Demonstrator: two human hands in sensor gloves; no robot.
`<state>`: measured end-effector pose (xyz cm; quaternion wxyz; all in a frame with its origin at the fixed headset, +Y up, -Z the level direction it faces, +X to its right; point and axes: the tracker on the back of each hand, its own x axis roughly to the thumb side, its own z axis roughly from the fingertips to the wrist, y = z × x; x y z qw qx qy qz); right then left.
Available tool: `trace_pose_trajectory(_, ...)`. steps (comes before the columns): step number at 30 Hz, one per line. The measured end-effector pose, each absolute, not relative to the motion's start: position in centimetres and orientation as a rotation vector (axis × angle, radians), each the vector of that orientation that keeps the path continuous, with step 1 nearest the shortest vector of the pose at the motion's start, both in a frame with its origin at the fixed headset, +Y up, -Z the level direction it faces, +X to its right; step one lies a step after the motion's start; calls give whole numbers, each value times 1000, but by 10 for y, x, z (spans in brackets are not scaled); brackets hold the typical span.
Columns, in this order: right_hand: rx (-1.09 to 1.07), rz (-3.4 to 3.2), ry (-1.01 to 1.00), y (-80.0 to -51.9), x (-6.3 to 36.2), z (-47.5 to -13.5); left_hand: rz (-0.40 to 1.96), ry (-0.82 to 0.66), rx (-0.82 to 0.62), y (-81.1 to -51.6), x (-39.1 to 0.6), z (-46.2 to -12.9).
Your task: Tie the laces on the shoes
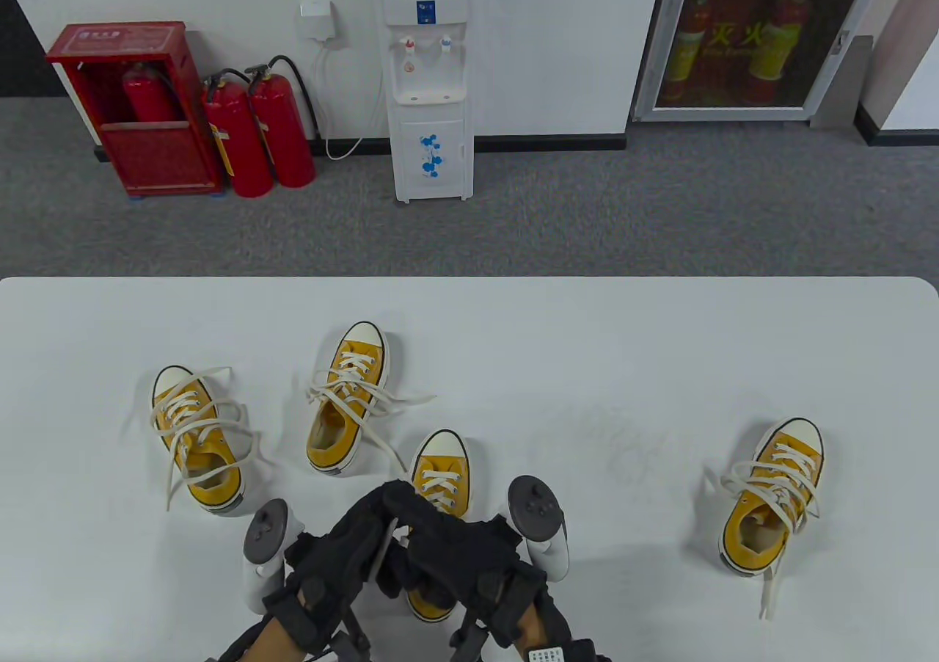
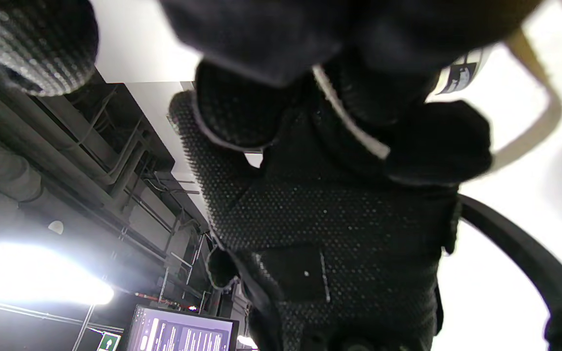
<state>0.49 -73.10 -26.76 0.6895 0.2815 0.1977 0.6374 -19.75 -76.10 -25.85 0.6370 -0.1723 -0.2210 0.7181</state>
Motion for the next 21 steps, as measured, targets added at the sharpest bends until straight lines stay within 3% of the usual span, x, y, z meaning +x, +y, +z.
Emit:
trace_pose_trajectory(11,587,1398,444,-736,14,-271,1533,-479,-334,-758,-199,-257)
trace_pose_trajectory(21,518,1335,397,-740,32,-279,1201,-474,-98,-740,-203,-254)
